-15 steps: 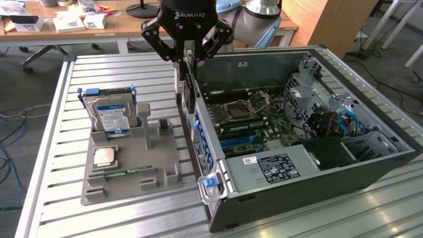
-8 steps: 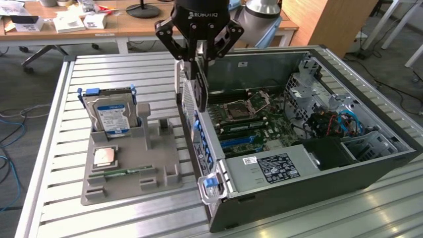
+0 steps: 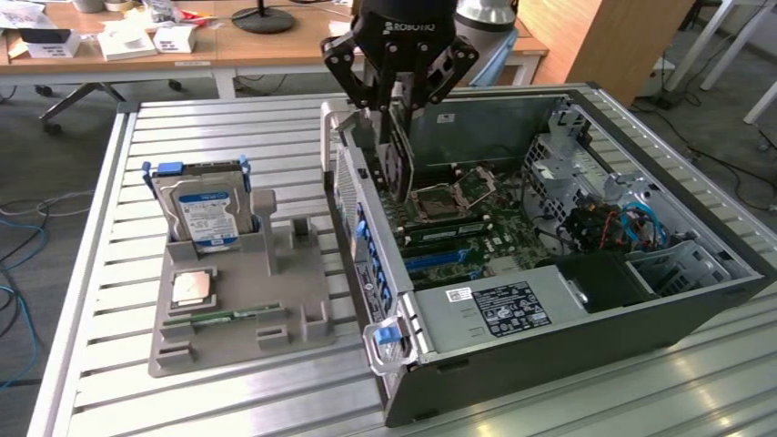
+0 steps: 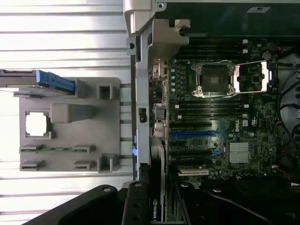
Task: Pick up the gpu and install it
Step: 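Pick up the gpu and move the gpu toward the slot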
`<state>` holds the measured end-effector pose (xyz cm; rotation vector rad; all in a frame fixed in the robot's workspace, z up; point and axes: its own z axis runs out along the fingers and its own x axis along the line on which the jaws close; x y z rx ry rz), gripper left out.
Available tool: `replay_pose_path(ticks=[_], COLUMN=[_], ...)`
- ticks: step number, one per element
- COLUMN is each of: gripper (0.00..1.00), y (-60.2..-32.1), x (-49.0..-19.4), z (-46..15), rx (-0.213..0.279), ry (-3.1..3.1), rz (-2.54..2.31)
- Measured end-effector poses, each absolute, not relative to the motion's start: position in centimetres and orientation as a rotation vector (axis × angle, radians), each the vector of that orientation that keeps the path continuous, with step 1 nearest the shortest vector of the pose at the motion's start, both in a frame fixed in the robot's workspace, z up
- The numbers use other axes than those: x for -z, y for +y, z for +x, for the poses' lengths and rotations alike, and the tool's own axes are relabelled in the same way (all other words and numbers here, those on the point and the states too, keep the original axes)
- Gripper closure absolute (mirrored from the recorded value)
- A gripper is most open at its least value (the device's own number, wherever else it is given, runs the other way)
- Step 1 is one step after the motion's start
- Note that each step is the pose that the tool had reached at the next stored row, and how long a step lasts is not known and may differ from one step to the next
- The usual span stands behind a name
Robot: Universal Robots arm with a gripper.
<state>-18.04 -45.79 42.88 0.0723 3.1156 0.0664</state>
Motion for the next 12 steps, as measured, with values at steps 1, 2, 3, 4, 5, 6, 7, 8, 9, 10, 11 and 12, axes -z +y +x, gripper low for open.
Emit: replay_pose_path(ticks=[1, 2, 3, 4, 5, 6, 7, 8, 9, 10, 11, 12], gripper=[0.74, 0.74, 0.74, 0.74, 0.74, 0.74, 0.74, 0.74, 0.74, 0.74, 0.74, 0.74], y=[-45.8, -45.8, -45.8, -45.8, -45.8, -45.8, -45.8, -45.8, -45.8, -45.8, -45.8, -45.8], x=[-42.9, -42.9, -42.9, -42.9, -42.9, -42.9, -42.9, -42.9, -42.9, -42.9, -42.9, -42.9], z=[-17.6, -17.1, -16.7, -16.2, -15.8, -15.3, -14.9, -14.4, -13.9, -13.5, -13.0, -12.6], rx=[-0.066, -0.066, -0.066, -0.067, -0.066, -0.066, -0.066, -0.066, -0.066, -0.066, -0.066, -0.066], ry=[3.116, 3.116, 3.116, 3.116, 3.116, 3.116, 3.116, 3.116, 3.116, 3.116, 3.116, 3.116], rz=[0.072, 0.072, 0.072, 0.072, 0.072, 0.072, 0.072, 0.072, 0.072, 0.072, 0.072, 0.072])
